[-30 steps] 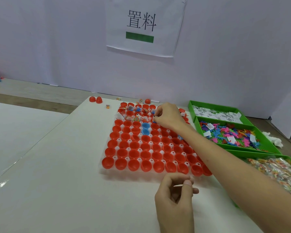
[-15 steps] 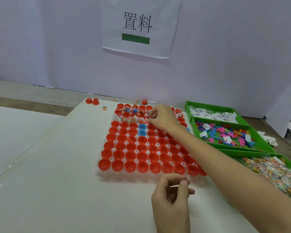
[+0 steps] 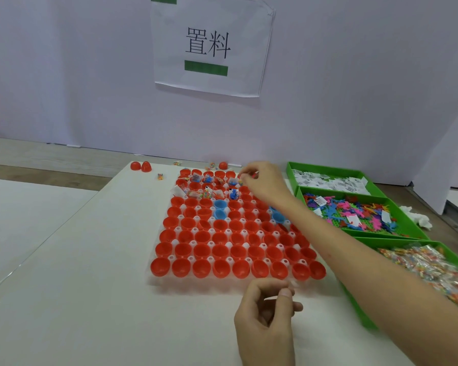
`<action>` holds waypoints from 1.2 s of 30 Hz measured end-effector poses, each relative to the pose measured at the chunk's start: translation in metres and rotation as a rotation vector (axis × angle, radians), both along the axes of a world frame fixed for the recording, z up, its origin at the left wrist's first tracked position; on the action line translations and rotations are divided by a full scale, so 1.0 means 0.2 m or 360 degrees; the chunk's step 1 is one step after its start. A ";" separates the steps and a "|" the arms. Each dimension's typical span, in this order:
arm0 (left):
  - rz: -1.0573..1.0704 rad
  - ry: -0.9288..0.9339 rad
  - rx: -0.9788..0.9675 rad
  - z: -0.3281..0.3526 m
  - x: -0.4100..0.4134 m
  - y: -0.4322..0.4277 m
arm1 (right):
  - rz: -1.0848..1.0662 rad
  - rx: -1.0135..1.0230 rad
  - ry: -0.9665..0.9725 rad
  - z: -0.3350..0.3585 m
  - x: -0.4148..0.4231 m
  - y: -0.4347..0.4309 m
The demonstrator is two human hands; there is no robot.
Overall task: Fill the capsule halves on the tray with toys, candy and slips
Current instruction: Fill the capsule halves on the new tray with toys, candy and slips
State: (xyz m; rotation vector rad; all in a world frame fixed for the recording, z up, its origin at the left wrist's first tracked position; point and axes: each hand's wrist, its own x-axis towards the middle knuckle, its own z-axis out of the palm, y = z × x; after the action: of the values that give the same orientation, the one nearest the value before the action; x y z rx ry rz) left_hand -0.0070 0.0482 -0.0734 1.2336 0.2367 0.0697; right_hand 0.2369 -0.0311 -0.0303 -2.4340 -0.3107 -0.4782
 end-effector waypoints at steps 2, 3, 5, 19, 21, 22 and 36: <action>0.0000 -0.0006 -0.0003 0.00 0.00 0.00 | -0.0137 0.0069 -0.0046 0.04 0.02 -0.11; -0.0001 -0.0009 -0.0004 0.00 0.00 0.00 | -0.0224 0.0075 -0.0049 0.06 0.04 -0.19; -0.0015 -0.0010 -0.0003 -0.01 0.00 -0.01 | -0.0451 0.0020 -0.0008 0.08 0.07 -0.37; -0.0094 -0.0062 0.0023 -0.03 0.00 -0.03 | -0.1117 0.0100 0.0664 0.01 0.12 -0.96; -0.0091 -0.0065 0.0016 -0.03 -0.01 -0.03 | -0.1139 0.0167 0.0651 0.00 0.13 -0.95; -0.0091 -0.0067 0.0012 -0.03 -0.01 -0.03 | -0.1151 0.0194 0.0645 0.00 0.13 -0.94; -0.0102 -0.0094 -0.0018 -0.02 -0.01 -0.04 | -0.1092 0.0419 0.0288 -0.03 0.10 -0.98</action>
State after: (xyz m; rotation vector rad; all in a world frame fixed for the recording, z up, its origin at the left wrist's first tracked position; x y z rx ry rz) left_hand -0.0082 0.0403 -0.0783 1.2250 0.1460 0.0490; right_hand 0.2576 -0.2267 -0.0356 -2.2506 0.6465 -0.5351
